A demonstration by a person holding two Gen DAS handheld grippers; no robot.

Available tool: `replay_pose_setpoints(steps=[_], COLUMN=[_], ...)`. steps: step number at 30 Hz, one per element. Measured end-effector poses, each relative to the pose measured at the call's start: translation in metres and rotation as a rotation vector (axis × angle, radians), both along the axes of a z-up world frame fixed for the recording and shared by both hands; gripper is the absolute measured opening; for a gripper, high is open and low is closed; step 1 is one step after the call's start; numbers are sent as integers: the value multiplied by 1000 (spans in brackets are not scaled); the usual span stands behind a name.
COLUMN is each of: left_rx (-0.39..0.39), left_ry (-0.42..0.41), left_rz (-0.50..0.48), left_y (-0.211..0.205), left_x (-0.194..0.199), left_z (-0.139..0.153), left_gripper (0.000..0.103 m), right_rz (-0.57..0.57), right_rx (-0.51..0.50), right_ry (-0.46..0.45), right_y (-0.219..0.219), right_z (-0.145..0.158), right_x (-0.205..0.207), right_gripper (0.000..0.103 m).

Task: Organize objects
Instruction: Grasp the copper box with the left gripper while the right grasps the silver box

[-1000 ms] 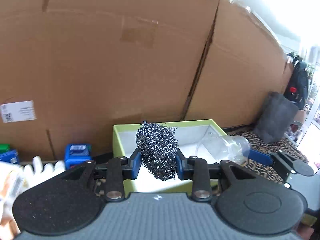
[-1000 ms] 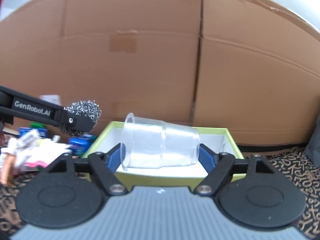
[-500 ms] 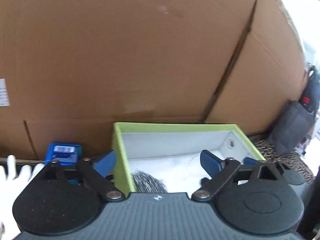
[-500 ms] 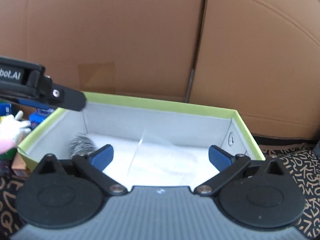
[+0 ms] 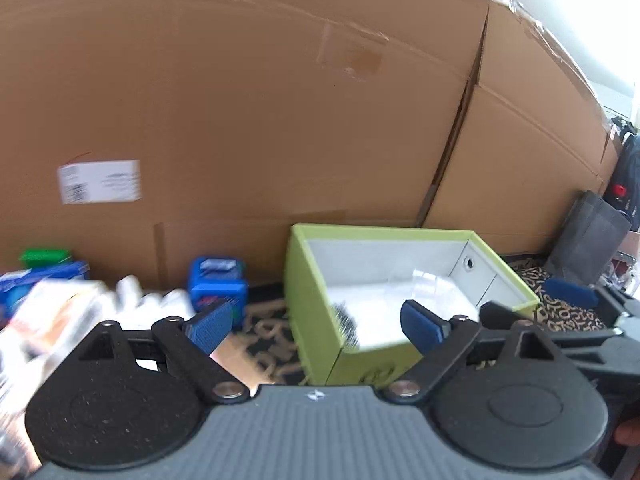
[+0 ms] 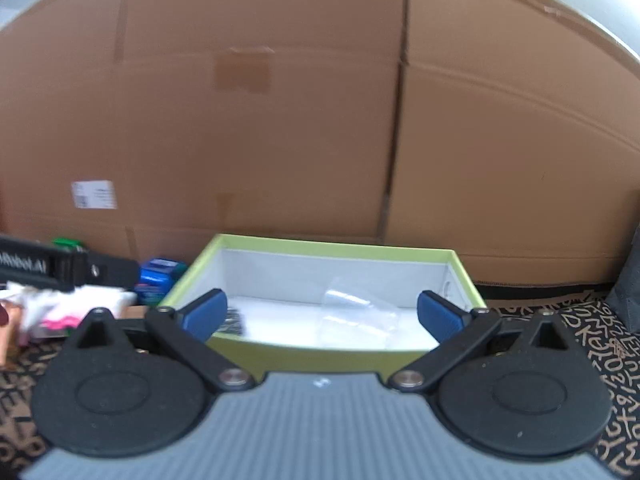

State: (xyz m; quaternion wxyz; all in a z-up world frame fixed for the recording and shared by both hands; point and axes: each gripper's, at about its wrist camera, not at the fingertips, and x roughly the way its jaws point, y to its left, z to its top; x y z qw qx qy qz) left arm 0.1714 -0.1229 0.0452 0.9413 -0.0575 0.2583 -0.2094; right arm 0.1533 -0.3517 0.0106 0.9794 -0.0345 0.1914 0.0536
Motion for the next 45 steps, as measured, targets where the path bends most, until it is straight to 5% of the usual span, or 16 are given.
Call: replay_pose_setpoints(steps=[12, 24, 27, 29, 34, 37, 45], left_rx=[62, 57, 75, 84, 124, 124, 34], left_ry=[8, 109, 80, 75, 101, 126, 156], left_rz=[156, 259, 259, 257, 270, 259, 138], left_y=[97, 141, 138, 135, 127, 131, 148], left_x=[-89, -62, -45, -35, -18, -16, -59], left_z=[-34, -76, -72, -72, -85, -88, -74], left_gripper=[94, 92, 85, 71, 69, 35, 34], right_rz=[158, 198, 190, 181, 179, 187, 295], right_rx=[28, 17, 9, 10, 9, 0, -17], right_ry=[53, 195, 194, 191, 203, 203, 223], right_y=[85, 138, 139, 138, 139, 145, 176], right_z=[-23, -67, -64, -63, -63, -64, -71], right_x=[-89, -100, -100, -100, -97, -91, -49], right_gripper=[103, 103, 103, 103, 103, 102, 81])
